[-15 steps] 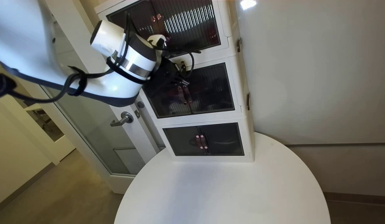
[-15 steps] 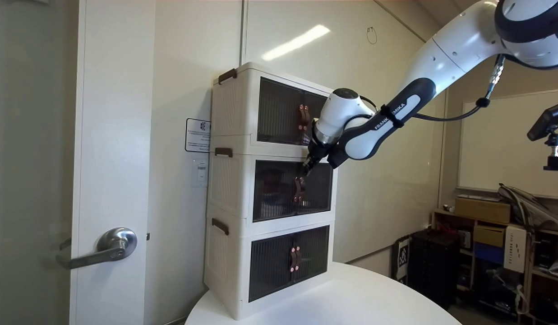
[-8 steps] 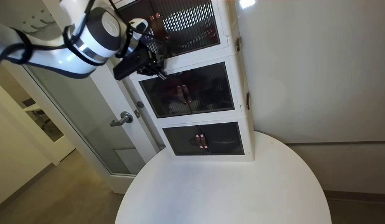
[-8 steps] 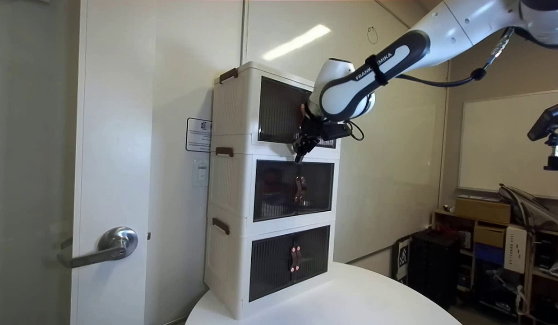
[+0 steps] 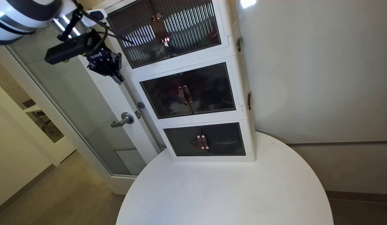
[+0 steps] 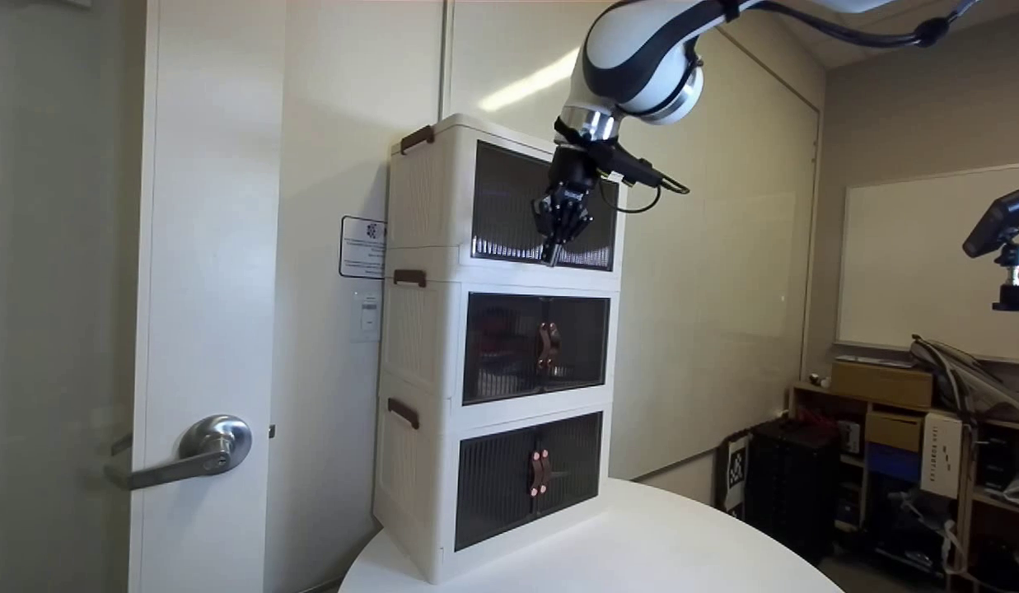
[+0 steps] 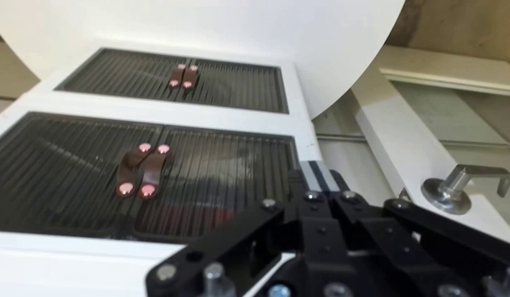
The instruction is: Close the open cabinet doors
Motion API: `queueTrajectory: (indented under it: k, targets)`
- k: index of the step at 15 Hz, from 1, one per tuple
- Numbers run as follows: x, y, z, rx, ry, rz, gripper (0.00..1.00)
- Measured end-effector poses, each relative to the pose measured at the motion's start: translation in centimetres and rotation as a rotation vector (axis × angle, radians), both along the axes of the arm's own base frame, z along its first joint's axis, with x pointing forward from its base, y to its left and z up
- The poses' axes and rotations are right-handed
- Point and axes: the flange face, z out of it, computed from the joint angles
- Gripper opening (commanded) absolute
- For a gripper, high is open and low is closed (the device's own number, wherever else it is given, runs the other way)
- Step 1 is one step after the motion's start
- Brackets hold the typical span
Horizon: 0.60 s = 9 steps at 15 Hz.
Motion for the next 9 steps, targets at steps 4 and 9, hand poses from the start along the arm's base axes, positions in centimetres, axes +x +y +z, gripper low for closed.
queueTrajectory:
  k: [4,9]
  targets:
    - [-5.7,0.7,0.0,0.035,0.148,-0.016,0.61]
    - [-12.2,0.4,-3.3,-0.024,0.304,-0.048,0.97]
